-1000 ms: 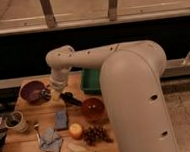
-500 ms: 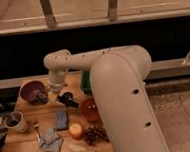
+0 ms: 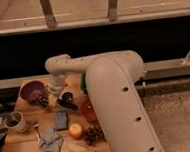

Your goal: Place brush in table surface

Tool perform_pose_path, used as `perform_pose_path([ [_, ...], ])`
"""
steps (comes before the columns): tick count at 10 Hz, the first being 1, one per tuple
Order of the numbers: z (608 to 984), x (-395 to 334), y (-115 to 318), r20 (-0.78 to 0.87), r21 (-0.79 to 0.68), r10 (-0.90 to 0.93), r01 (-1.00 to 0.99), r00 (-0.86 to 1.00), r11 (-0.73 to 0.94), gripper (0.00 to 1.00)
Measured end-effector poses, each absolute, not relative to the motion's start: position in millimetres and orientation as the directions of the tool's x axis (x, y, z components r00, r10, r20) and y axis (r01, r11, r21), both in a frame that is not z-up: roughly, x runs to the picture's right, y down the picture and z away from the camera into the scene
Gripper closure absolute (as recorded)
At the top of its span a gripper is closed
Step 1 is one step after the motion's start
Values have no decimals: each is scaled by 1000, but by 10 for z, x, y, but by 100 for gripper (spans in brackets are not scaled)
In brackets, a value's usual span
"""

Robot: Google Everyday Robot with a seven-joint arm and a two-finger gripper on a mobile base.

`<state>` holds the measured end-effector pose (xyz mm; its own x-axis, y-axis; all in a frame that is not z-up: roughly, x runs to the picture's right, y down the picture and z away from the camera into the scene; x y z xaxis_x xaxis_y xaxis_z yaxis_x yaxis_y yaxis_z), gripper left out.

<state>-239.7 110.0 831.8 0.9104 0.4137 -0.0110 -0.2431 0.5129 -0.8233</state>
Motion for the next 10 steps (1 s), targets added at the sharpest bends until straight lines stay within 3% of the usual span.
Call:
perform_pose_path([
  [3,8404,-2450,1221,-10,-842,383,-214,924,495,98],
  [5,8410,-2456,1258,-11,-851,369,-203,929,485,82],
  [9,8447,-2445,1316,-21,-863,355,-196,935,466,40],
  [10,8453,-2437,1311,-22,-863,355,-197,935,464,33],
])
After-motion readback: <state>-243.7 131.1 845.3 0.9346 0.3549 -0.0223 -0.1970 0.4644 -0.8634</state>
